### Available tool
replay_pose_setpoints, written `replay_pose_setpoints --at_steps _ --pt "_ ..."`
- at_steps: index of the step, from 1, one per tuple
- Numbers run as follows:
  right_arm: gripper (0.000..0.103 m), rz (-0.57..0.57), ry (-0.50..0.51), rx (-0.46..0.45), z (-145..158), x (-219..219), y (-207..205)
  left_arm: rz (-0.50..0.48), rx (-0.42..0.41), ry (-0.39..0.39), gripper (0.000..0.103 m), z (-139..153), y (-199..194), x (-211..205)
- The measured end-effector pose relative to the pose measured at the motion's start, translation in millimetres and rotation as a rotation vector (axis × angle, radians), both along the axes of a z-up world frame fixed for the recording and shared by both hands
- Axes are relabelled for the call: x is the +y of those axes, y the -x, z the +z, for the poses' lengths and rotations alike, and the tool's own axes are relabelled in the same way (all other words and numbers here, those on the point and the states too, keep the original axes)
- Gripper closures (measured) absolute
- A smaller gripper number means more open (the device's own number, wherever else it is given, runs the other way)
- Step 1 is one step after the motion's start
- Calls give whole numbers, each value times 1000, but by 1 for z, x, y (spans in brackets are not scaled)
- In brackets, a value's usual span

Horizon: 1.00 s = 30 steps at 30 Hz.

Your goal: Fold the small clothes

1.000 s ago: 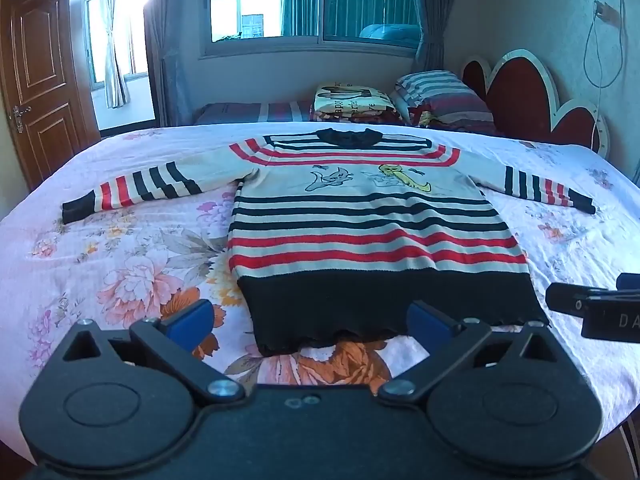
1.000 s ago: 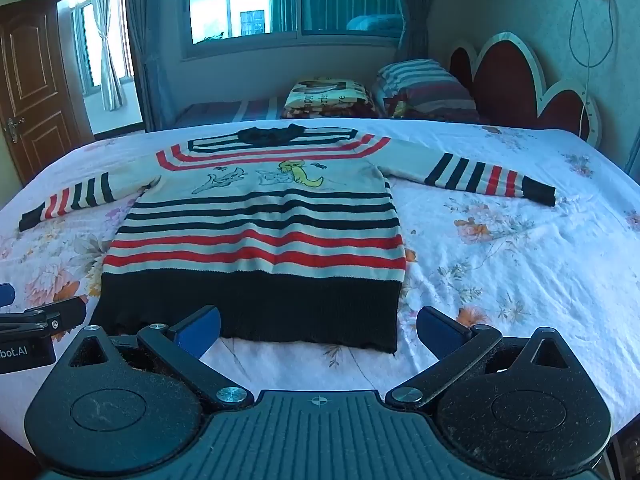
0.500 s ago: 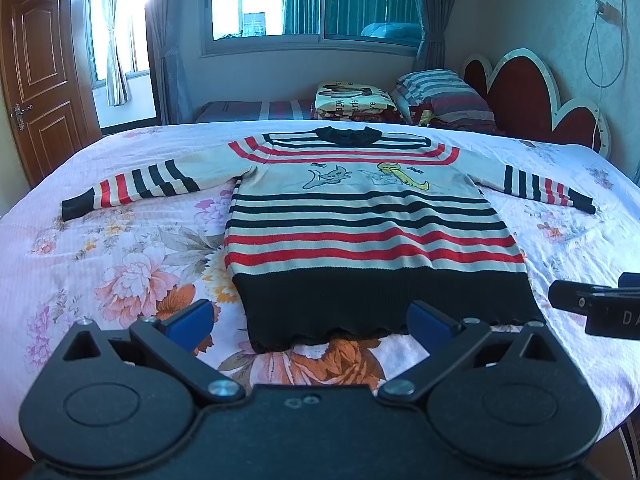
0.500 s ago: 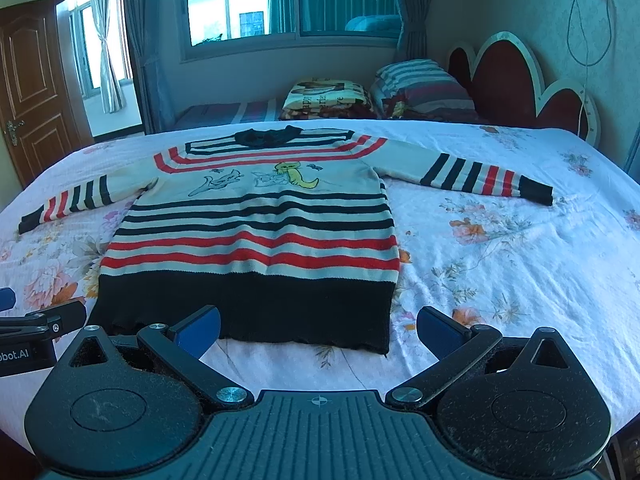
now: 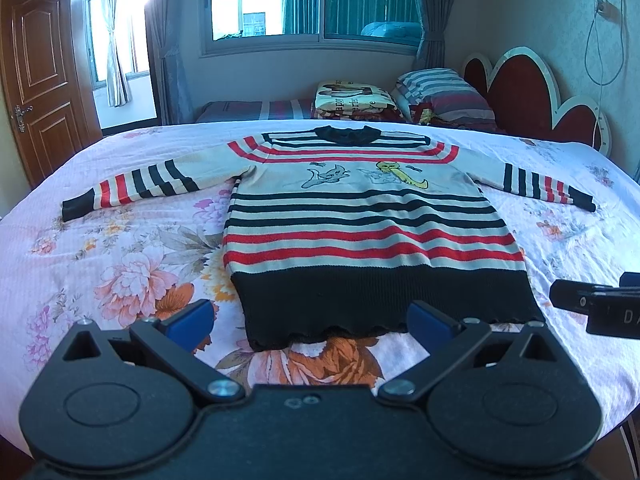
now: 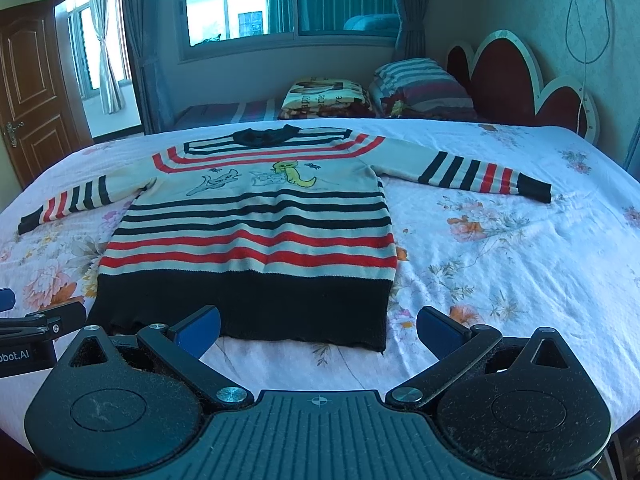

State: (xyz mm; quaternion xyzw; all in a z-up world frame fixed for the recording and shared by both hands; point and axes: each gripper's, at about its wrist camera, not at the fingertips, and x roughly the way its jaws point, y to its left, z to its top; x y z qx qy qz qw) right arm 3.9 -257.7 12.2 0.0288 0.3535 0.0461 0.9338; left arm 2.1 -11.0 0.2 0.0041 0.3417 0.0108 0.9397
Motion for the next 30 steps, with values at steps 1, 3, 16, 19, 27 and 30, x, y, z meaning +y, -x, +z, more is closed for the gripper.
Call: replay_pose_setpoints --at_steps 1,3,16,19,27,30 --pt "0 0 -2 1 0 0 0 1 -1 0 0 0 1 0" --pt "0 0 -1 0 0 0 0 1 0 2 0 -1 2 -1" --pt "0 3 1 1 0 4 2 16 -1 -8 0 1 5 2" --pt "0 3 2 1 0 5 2 18 0 -8 0 1 4 2" --pt "0 2 3 1 0 6 1 19 0 -9 0 1 4 2" --pt "0 3 1 3 0 7 1 19 1 -8 0 1 4 3"
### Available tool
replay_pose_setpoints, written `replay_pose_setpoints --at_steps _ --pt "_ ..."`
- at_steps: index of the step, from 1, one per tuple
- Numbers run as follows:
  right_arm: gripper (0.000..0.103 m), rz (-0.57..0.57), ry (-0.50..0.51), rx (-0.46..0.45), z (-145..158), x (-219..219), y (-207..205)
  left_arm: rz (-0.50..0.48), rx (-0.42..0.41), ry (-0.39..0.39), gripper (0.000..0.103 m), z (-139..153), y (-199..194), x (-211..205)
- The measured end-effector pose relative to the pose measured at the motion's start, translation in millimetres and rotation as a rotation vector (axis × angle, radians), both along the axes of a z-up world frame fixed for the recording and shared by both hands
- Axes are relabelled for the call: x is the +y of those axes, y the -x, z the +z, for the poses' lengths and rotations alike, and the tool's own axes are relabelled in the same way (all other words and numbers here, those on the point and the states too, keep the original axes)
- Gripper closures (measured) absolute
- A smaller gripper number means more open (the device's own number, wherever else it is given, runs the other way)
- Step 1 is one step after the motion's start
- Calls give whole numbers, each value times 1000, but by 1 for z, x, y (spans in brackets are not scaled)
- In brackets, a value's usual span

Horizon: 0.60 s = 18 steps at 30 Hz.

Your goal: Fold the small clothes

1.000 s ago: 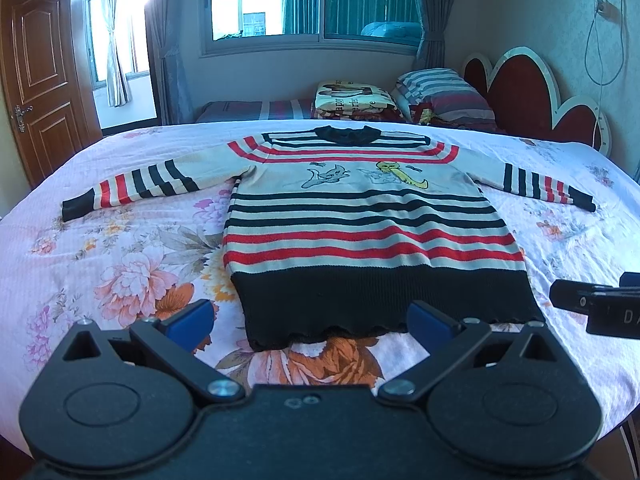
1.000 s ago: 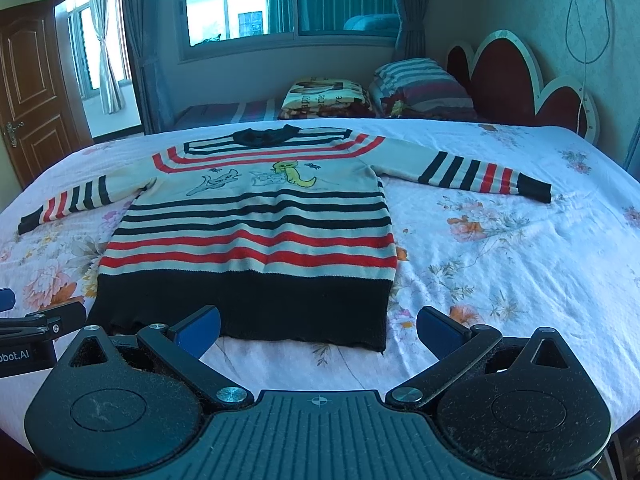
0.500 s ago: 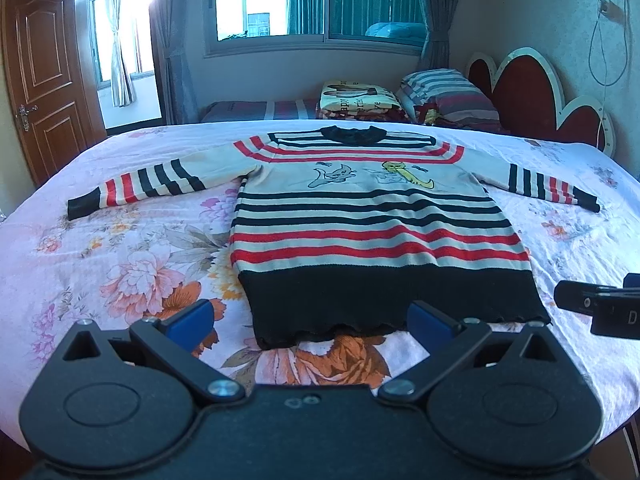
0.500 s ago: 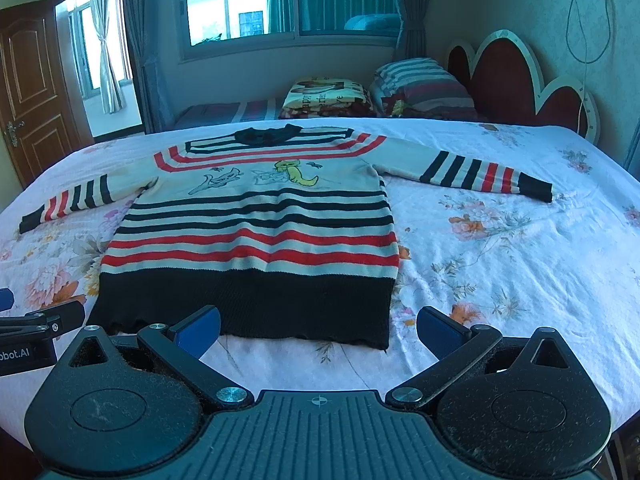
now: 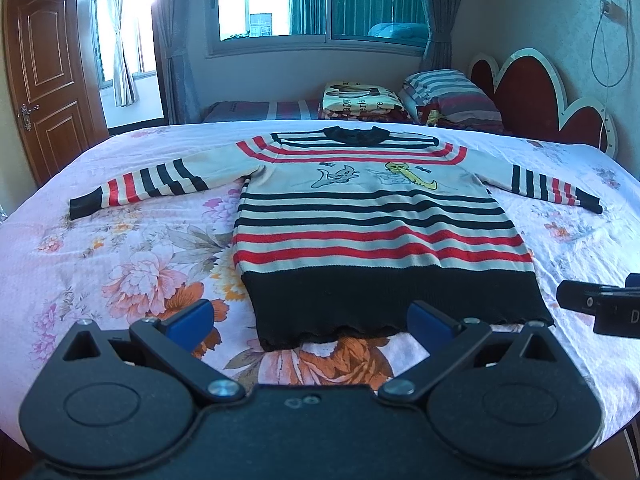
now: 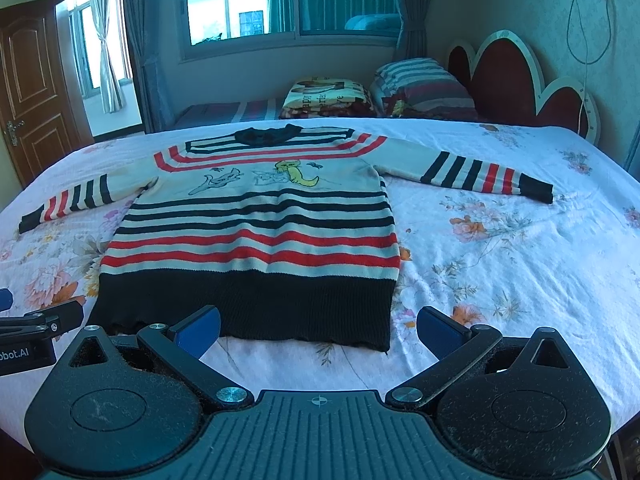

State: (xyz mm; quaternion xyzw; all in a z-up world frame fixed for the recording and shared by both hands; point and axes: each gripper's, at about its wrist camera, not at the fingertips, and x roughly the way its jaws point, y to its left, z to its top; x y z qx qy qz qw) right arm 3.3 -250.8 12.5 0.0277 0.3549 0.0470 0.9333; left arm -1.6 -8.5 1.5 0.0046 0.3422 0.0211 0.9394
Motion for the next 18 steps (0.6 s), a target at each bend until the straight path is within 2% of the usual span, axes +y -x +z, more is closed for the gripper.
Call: replay_pose_setpoints --at_steps 18 --pt "0 -3 -4 8 -3 -3 -3 5 9 4 0 -4 -2 2"
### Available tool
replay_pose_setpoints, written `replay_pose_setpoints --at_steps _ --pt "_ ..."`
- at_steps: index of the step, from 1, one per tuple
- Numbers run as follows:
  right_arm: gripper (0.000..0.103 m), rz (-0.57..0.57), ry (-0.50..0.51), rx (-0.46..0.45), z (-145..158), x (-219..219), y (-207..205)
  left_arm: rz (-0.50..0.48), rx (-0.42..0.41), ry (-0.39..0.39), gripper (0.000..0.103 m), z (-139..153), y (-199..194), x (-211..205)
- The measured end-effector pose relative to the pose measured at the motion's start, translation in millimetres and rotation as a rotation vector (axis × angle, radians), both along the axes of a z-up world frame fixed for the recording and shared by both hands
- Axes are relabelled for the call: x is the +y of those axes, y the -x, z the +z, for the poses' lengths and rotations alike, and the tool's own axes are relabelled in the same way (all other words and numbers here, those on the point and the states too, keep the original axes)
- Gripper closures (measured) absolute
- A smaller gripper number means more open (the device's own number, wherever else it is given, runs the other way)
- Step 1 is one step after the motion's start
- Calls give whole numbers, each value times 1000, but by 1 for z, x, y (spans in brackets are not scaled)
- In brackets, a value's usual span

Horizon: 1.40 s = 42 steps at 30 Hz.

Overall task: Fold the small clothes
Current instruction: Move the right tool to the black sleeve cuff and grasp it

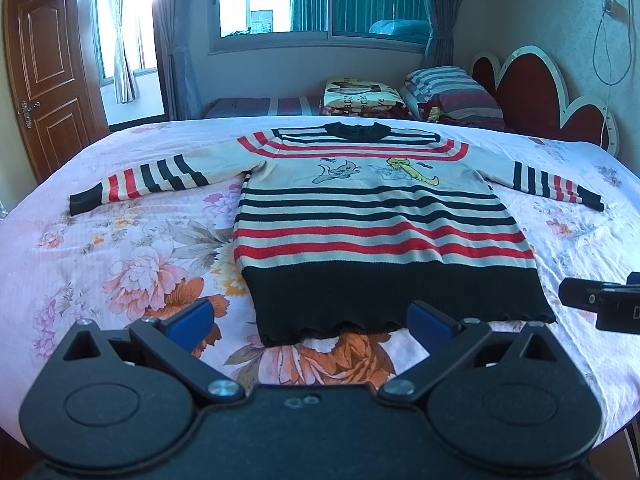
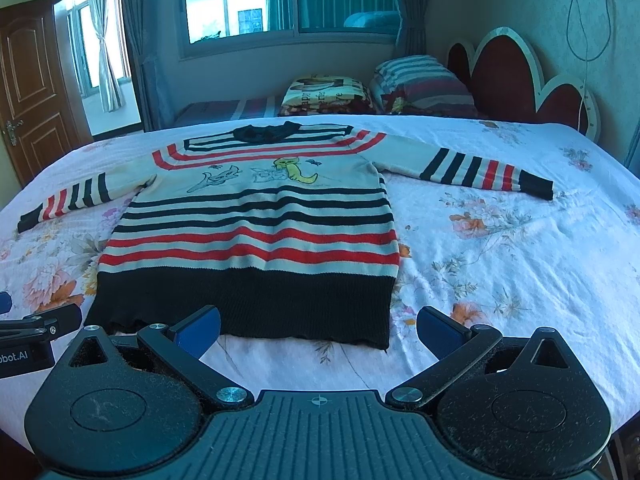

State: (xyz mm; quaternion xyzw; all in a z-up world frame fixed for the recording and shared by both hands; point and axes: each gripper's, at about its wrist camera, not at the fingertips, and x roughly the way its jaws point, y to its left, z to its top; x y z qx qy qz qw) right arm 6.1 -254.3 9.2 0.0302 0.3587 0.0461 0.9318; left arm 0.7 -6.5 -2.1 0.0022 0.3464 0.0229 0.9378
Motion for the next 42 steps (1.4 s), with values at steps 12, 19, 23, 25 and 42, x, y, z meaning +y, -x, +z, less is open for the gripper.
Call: replay_pose_setpoints --at_steps 12,19,23,25,42 --pt "0 -17 -2 1 -1 -8 -3 -8 4 -5 0 0 -5 -6" --pt "0 -69 3 -2 -1 -29 -12 1 18 62 0 -2 -20 -9" --pt "0 -132 9 -18 3 -55 -27 -48 16 95 0 -4 -39 -16" --pt "0 -164 11 -26 4 -69 -38 -55 2 99 0 -4 -50 -22" --pt "0 -333 -21 -24 -16 -196 -180 12 29 -32 0 -23 -202 -72"
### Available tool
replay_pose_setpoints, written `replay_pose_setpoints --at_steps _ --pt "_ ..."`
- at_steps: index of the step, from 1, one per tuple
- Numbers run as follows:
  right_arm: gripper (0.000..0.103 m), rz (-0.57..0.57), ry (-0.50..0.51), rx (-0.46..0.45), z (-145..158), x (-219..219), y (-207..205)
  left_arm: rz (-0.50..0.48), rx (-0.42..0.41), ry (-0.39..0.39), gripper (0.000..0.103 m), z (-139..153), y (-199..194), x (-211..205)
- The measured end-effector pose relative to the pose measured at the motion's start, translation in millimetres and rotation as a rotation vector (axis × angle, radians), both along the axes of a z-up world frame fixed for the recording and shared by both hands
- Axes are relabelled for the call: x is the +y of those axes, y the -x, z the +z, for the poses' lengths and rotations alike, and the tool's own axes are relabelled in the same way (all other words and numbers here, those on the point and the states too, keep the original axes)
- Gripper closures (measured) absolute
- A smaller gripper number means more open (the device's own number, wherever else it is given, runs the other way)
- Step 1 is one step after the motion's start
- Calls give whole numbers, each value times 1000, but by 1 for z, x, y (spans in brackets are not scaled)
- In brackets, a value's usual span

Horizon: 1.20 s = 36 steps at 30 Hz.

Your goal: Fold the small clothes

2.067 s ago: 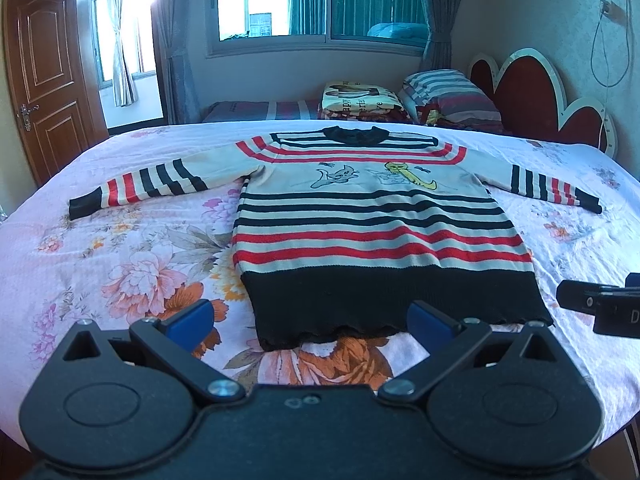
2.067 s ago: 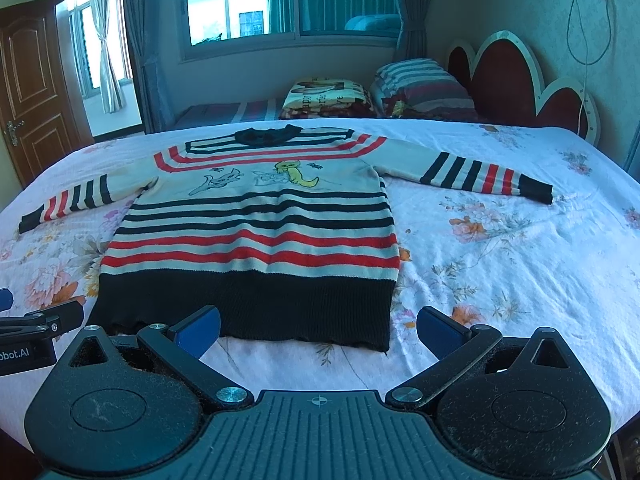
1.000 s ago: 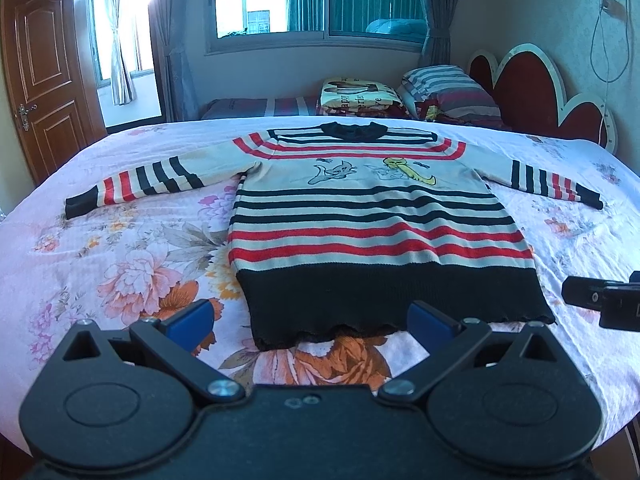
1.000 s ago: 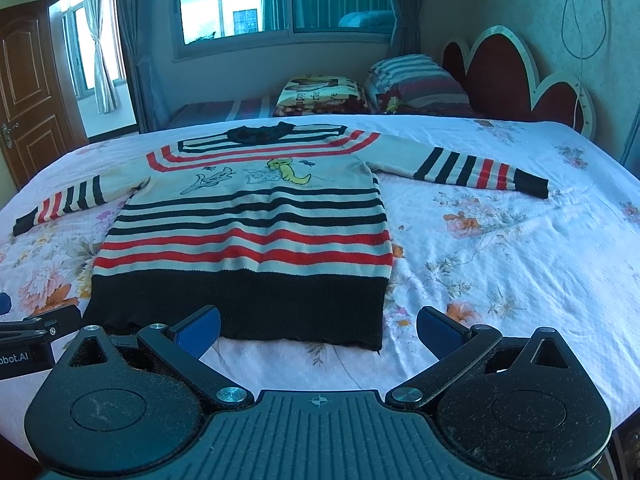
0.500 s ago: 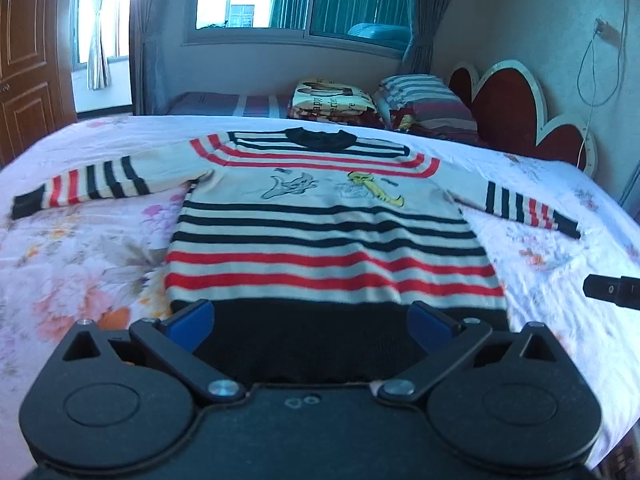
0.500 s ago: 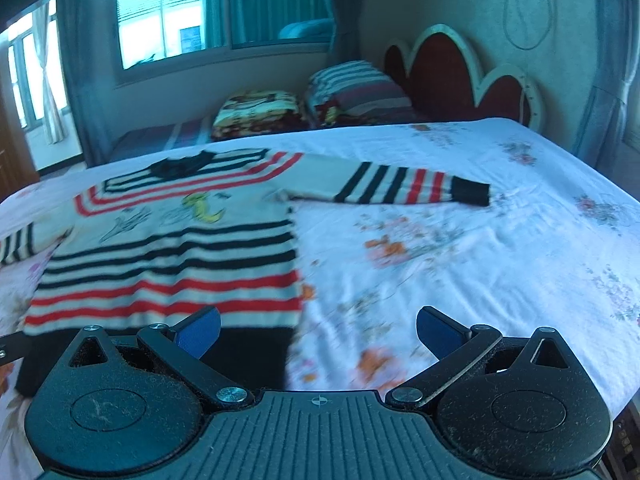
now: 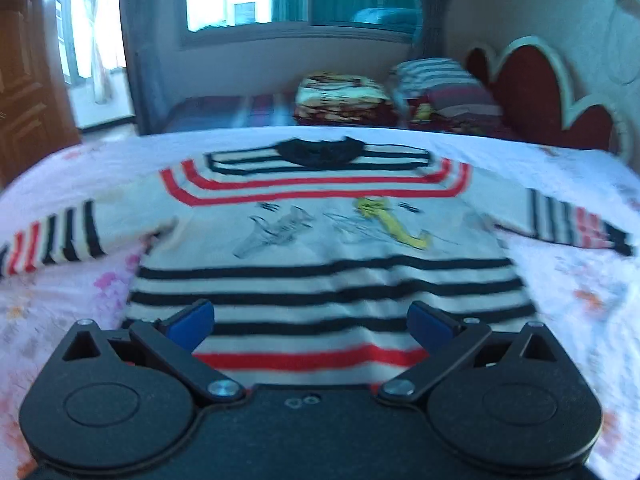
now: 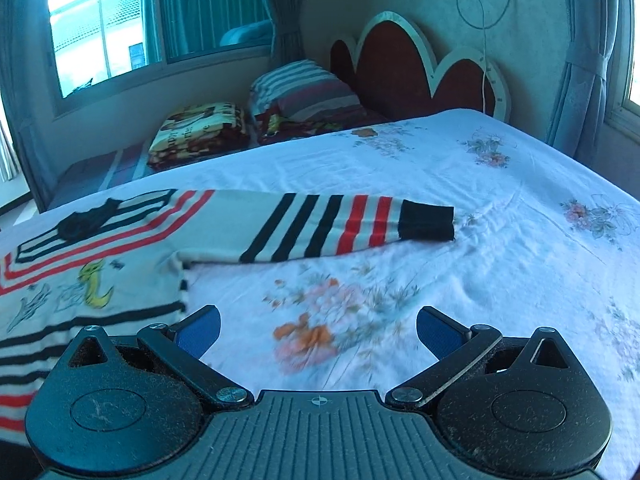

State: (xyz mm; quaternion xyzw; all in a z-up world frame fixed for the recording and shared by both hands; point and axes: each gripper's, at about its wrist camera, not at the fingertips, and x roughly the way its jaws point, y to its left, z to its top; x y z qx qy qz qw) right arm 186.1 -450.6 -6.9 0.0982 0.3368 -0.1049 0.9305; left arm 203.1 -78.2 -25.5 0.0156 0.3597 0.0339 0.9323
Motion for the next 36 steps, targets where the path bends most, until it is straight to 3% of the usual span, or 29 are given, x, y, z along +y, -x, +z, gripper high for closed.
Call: replay_pose_setpoints --at_steps 2,4,5,8,10,11,12,15,20,21,26,27,28,30,32,34,36 --pt "0 -6 -5 6 -8 -13 -18 73 0 -25 0 -5 -19 -2" --pt "0 -16 -4 2 -16 -26 -34 110 -31 24 0 -10 -32 1" --pt "0 -24 -8 -1 -21 -34 -42 117 -50 39 0 -12 -38 1" --pt "1 -82 -14 -1 -36 -61 -69 90 -3 86 0 -17 -61 0" --pt "1 -106 -65 -5 -49 -81 -86 83 -10 118 0 -22 -68 -1" --pt "28 -118 -92 -2 -56 -90 -95 87 -12 111 0 -24 -71 -3" --pt "44 -130 -118 11 -62 -98 -104 87 -8 104 0 -26 -74 -4" --pt "45 -184 -213 29 -84 -125 -124 100 12 100 0 -34 -82 -5" --pt "47 -266 -336 -18 -108 -162 -136 112 47 102 0 -44 -96 1" --pt "56 -283 -362 -26 -112 -169 -136 106 61 96 0 -46 -100 2" --pt "78 -333 -452 -75 -122 -191 -141 163 74 94 3 -45 -113 12" --pt "89 -339 -465 -79 -123 -194 -142 164 78 93 4 -45 -116 14" --pt "97 -341 -474 -80 -123 -196 -143 160 84 91 6 -44 -119 16" --pt "97 -334 -477 -98 -118 -198 -142 158 89 70 7 -43 -125 19" --pt "97 -288 -396 -121 -108 -188 -142 160 82 49 7 -40 -129 25" --pt "97 -288 -379 -31 -115 -185 -151 160 95 44 7 -41 -134 35" --pt "97 -288 -362 -37 -108 -183 -152 156 93 55 7 -41 -136 47"
